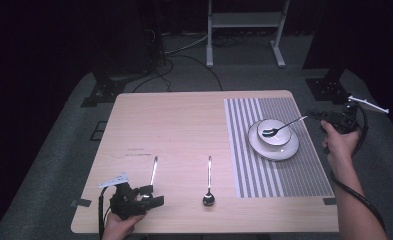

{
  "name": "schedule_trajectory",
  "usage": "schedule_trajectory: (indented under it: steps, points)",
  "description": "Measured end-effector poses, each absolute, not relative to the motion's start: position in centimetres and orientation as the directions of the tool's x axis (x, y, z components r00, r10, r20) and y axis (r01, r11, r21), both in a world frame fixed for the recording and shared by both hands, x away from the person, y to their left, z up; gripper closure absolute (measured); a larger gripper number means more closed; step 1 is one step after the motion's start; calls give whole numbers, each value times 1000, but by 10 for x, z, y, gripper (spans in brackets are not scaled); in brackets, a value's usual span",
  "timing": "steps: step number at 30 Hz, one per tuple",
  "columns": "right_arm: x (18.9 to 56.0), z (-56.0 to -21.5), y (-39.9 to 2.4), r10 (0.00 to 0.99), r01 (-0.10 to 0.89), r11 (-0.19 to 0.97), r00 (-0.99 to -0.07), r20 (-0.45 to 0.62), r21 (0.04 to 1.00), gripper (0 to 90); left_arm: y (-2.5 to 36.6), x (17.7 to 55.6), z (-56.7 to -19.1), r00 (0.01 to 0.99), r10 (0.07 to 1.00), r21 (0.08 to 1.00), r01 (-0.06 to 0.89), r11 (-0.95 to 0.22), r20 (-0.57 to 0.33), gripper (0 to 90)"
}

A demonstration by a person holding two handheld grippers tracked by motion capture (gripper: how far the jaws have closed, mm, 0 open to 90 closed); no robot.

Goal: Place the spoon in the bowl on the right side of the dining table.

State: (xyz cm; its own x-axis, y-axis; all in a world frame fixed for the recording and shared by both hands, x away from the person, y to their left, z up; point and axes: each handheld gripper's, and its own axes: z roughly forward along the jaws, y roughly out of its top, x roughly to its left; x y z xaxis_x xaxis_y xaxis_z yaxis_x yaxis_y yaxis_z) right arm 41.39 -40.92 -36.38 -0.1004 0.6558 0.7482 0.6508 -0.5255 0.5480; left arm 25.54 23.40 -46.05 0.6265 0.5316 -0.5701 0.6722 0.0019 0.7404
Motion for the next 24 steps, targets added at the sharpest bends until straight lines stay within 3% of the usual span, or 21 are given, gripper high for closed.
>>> schedule_trajectory:
  steps: [24]
  points:
    - [414,-386,-414,692,653,-529,-39,721,542,883,234,255,-461,628,530,739,673,-3,-570,50]
